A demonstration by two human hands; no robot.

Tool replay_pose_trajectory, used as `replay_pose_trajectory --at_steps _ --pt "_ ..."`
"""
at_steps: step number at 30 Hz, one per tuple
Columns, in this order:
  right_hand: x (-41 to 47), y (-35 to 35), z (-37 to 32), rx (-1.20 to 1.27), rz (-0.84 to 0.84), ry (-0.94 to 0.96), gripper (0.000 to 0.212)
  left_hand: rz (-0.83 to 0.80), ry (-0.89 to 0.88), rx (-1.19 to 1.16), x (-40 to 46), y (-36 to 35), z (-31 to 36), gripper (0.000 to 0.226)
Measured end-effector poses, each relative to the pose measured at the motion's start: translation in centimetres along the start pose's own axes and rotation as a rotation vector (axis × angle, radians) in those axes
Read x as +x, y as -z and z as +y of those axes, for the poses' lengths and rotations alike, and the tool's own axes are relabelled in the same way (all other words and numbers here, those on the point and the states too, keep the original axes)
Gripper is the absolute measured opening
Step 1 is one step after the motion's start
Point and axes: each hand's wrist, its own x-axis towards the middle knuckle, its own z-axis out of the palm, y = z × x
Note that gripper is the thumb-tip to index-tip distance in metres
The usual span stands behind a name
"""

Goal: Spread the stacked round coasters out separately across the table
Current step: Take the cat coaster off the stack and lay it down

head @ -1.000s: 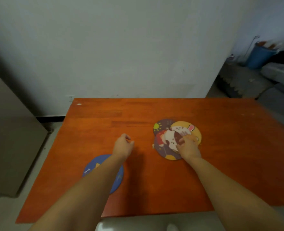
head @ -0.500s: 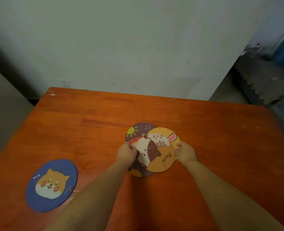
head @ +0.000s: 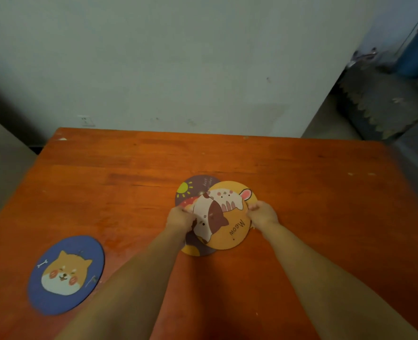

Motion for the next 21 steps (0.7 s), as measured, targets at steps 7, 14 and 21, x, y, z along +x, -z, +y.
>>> replay_pose_trajectory --at_steps 7,14,21 --pt "-2.7 4.1 2.8 0.06 0.129 0.022 0.006 -0.161 -0.139 -0.045 -4.4 -1.6 2.1 0.037" --pt "-4.2 11.5 10.3 0.131 0.16 -0.034 0.012 -0.29 -0.231 0.015 -10.2 -8.6 2.0 0.038" --pt "-3.3 18.0 17.8 0.1 0.091 -0.052 0.019 -0.253 -0.112 0.005 -15.4 -17.5 0.4 0.032"
